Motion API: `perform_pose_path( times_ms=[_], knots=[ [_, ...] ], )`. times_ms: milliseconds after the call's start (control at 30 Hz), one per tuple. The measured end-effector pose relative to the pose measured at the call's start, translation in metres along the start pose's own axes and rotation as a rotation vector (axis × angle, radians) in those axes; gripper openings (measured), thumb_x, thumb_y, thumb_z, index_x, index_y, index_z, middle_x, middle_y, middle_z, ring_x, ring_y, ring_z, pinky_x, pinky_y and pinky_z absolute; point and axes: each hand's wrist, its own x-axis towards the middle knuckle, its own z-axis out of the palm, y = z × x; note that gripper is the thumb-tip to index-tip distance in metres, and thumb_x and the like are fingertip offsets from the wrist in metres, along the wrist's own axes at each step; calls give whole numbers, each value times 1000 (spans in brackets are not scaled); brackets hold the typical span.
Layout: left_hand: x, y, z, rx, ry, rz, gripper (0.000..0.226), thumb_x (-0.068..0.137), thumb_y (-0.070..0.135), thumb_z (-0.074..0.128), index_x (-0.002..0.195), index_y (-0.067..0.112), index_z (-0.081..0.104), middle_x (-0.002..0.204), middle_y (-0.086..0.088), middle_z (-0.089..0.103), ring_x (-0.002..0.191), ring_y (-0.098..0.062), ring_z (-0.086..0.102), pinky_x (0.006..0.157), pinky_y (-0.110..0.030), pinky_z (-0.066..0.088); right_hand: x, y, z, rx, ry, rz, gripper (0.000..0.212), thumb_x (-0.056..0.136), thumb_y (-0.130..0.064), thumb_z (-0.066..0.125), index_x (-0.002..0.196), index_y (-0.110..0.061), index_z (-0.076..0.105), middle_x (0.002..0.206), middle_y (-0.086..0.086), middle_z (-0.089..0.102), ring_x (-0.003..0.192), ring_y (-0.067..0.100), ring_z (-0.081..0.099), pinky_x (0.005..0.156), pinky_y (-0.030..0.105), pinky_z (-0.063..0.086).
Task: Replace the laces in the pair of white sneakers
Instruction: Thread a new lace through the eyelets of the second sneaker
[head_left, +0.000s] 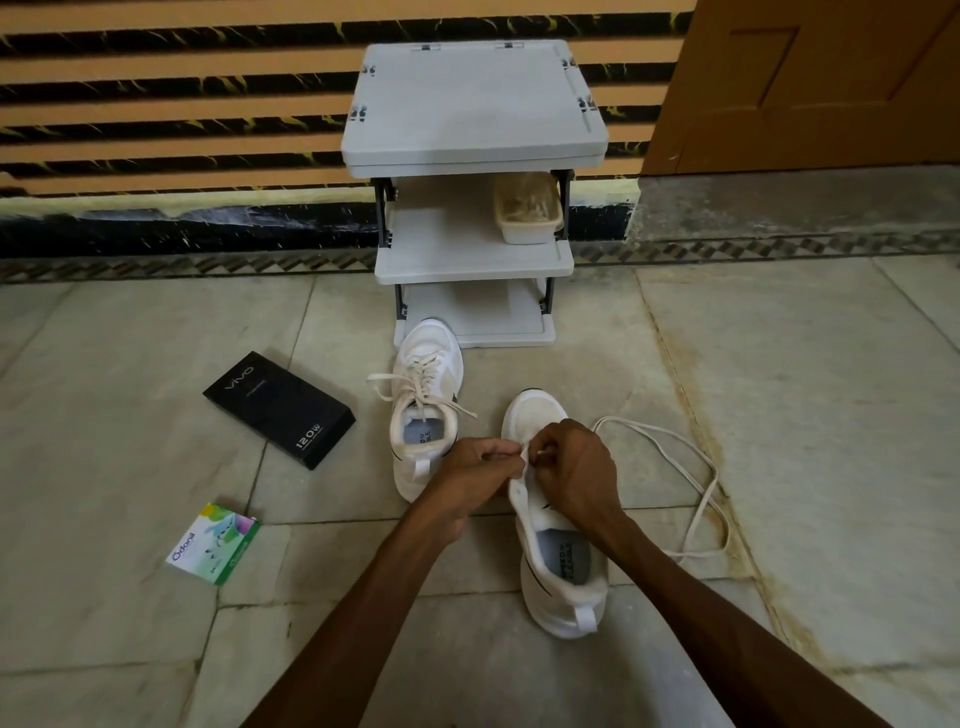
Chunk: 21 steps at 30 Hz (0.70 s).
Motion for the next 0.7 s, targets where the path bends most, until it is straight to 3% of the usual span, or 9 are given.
perform_pose_path(
  times_ms=[100, 267, 433, 700],
  knots=[
    [1, 1, 0, 6, -7, 1, 35, 85, 16, 67, 119, 18, 68, 103, 1, 73, 88, -7, 66, 57, -8, 46, -1, -2, -1, 18, 9, 11, 14, 73, -9, 67, 72, -23, 66, 79, -7, 58, 78, 16, 60, 58, 15, 33],
    [3, 4, 0, 58, -10, 14, 36, 82, 18, 70, 118, 15, 69, 98, 2, 74, 86, -6, 67, 65, -13, 48, -3, -8, 2, -79, 54, -2, 6, 79, -17, 67, 80, -13, 71, 85, 5, 65, 80, 21, 61, 71, 34, 52],
    [5, 5, 0, 85, -7, 17, 35, 82, 18, 70, 117, 15, 69, 98, 3, 73, 89, -8, 67, 72, -17, 50, -2, -11, 1, -60, 63, -17, 7, 81, -13, 65, 80, -11, 72, 87, 8, 65, 83, 24, 61, 76, 39, 52],
    [4, 7, 2, -49, -8, -52, 18, 84, 15, 69, 101, 17, 72, 96, -6, 74, 89, -19, 69, 69, -24, 56, 1, 0, 2, 112, 70, 10, 15, 77, -1, 65, 74, -13, 72, 82, 1, 69, 75, 17, 63, 66, 22, 45]
  ],
)
